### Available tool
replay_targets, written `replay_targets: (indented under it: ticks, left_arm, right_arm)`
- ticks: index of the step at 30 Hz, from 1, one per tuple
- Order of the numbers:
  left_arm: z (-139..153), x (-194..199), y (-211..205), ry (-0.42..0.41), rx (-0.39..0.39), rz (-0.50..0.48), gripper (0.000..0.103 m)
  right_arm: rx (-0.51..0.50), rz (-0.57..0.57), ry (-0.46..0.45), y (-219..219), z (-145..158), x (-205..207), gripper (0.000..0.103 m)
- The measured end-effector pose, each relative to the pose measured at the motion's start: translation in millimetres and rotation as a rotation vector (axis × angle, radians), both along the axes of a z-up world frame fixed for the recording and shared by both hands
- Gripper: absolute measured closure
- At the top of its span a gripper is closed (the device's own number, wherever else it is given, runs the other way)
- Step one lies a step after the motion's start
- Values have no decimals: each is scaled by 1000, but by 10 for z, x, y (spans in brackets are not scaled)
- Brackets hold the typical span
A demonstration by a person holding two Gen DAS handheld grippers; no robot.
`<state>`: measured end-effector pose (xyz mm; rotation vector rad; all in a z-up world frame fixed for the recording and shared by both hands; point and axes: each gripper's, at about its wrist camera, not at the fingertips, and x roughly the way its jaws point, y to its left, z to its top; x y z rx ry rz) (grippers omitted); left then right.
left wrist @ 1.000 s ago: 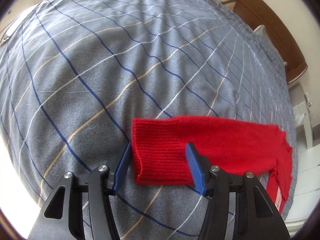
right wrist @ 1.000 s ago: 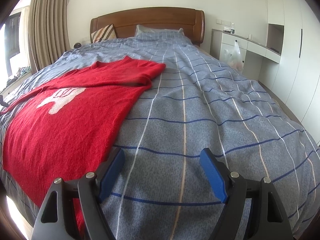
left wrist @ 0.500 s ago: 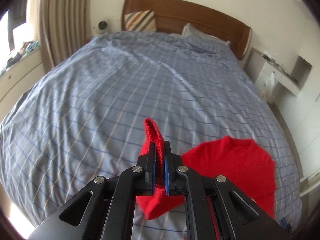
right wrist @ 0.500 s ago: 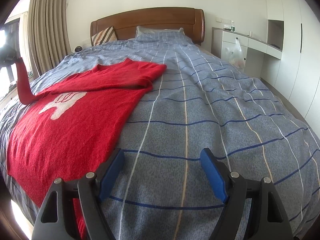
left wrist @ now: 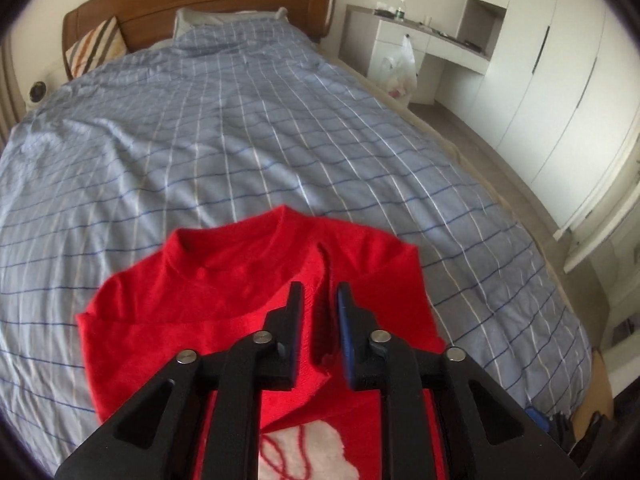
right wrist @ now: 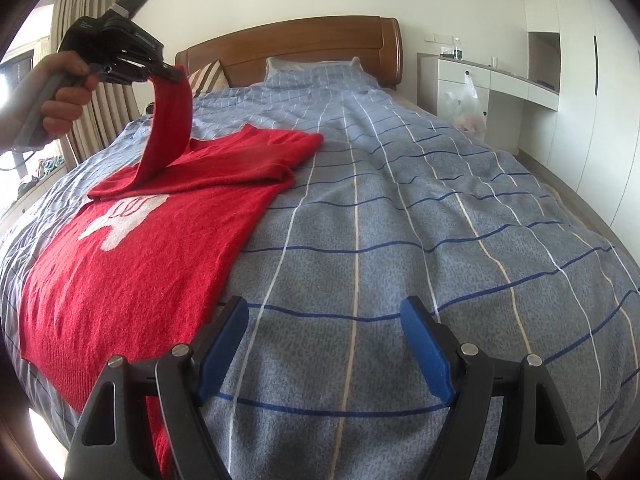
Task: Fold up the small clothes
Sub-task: 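Lift the sleeve and fold it across the sweater body with the left tool, then release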
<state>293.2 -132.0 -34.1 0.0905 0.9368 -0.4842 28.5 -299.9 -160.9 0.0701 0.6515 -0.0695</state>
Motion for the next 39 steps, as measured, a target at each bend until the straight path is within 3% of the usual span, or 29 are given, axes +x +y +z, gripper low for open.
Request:
replay_targets:
  ticks: [1, 2, 4, 7, 11, 14, 19, 22, 24, 25, 26, 28, 39]
  left_arm:
    - [-99, -57, -38, 14, 19, 1, 38]
    - [-159, -138, -34, 2, 23, -7, 28]
    - [-209, -313, 40, -35, 35, -44, 28]
    - [-228, -499, 473, -74, 57, -40, 28]
    - [-339, -615, 1388, -108, 140, 94, 28]
    - [-555, -708, 1915, -78, 190, 145, 28]
    - [-931, -750, 1955, -73, 280, 103, 28]
    - [-1014, -576, 1878, -129, 301, 155, 28]
    - [-1080, -432, 1894, -159, 325, 220, 43]
    - [-1134, -366, 1939, -157, 340, 260, 85]
    - [-1175, -326, 2019, -127, 297, 288, 97]
    - [-1182, -395, 2158, -138, 214, 353, 98]
    - [-1238, -490, 2243, -122, 158, 367, 94]
  right_arm:
    - [1, -3, 1, -11, -2, 7, 25]
    - [2, -7, 0, -19, 0, 7, 25]
    - [8, -14, -4, -36, 6, 0, 25]
    - [24, -22, -7, -68, 13, -10, 25]
    - [56, -28, -2, -109, -1, 9, 25]
    - [65, -28, 7, -111, -19, 41, 25]
    - [43, -34, 16, -83, -46, 50, 25]
    - [24, -38, 23, -69, -61, 48, 25]
    - [9, -38, 24, -55, -63, 37, 25]
    - [2, -38, 24, -53, -64, 31, 25]
    - [-3, -38, 25, -49, -65, 28, 25]
    - [-8, -39, 26, -53, -69, 25, 25]
    - [-5, -39, 31, -74, -94, 67, 23]
